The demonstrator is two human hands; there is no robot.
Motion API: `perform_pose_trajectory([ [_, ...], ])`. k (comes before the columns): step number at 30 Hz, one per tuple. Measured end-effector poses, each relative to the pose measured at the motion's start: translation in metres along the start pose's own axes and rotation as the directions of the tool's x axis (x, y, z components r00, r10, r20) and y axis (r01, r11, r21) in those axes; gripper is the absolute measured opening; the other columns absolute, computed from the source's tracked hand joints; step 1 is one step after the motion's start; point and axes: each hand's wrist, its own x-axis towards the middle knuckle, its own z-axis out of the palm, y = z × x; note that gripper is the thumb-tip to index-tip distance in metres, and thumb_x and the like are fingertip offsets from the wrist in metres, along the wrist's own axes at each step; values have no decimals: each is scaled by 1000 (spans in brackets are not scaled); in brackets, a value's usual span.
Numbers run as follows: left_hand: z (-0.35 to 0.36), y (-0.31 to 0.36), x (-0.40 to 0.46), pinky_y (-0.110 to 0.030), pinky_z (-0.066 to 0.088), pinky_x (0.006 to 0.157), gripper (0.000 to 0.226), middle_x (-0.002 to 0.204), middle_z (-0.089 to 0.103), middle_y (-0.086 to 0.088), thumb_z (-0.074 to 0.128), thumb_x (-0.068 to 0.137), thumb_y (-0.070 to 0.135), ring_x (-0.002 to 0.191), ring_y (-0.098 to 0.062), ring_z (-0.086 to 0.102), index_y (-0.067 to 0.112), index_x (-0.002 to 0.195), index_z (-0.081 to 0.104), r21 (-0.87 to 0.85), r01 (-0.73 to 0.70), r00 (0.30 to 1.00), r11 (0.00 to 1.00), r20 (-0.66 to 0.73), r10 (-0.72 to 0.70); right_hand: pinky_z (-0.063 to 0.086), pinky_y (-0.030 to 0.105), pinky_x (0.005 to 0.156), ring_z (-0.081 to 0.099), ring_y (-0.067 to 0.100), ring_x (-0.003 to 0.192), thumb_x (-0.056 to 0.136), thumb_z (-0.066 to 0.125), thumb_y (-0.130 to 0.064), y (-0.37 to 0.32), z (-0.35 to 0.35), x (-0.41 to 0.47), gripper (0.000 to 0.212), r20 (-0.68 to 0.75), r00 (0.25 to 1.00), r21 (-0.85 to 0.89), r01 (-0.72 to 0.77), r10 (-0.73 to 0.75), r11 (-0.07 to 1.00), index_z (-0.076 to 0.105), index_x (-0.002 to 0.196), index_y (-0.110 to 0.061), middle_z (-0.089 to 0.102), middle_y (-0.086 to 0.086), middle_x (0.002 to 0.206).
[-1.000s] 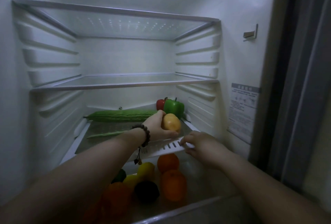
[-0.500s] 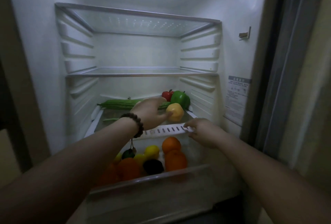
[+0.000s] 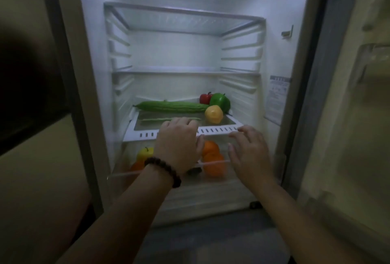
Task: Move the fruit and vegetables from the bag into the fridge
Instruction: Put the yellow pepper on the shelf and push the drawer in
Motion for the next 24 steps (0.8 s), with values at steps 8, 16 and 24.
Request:
perform_pose_trajectory([
  [8, 19, 9, -97, -52, 35, 98, 49, 124, 47, -15, 53, 81, 46, 116, -33, 45, 14, 119, 52, 9, 247, 954, 969, -176, -242, 6, 50, 116, 6, 33, 144, 86, 35, -64, -7, 14, -67, 82, -117, 975, -41, -194, 188, 980, 27, 145, -8, 17, 22, 154],
  [16, 51, 24, -124, -57, -5, 113, 125, 155, -12, -21, 41, 66, 83, 143, -36, -10, 1, 147, -6, -60, 586, 803, 808, -91, -589, -6, 50, 114, -15, 29, 144, 71, 28, -84, 4, 23, -82, 116, 65, 940, 5, -337, 336, 942, -9, 148, -5, -13, 20, 156],
  [24, 63, 24, -116, -58, -4, 113, 132, 153, -21, -18, 36, 61, 88, 142, -31, -18, 1, 145, -17, -128, 652, 743, 747, -84, -664, -5, 50, 115, -22, 26, 143, 69, 29, -87, 6, 33, -76, 120, 125, 927, 27, -359, 353, 933, -18, 146, -8, -23, 15, 154],
])
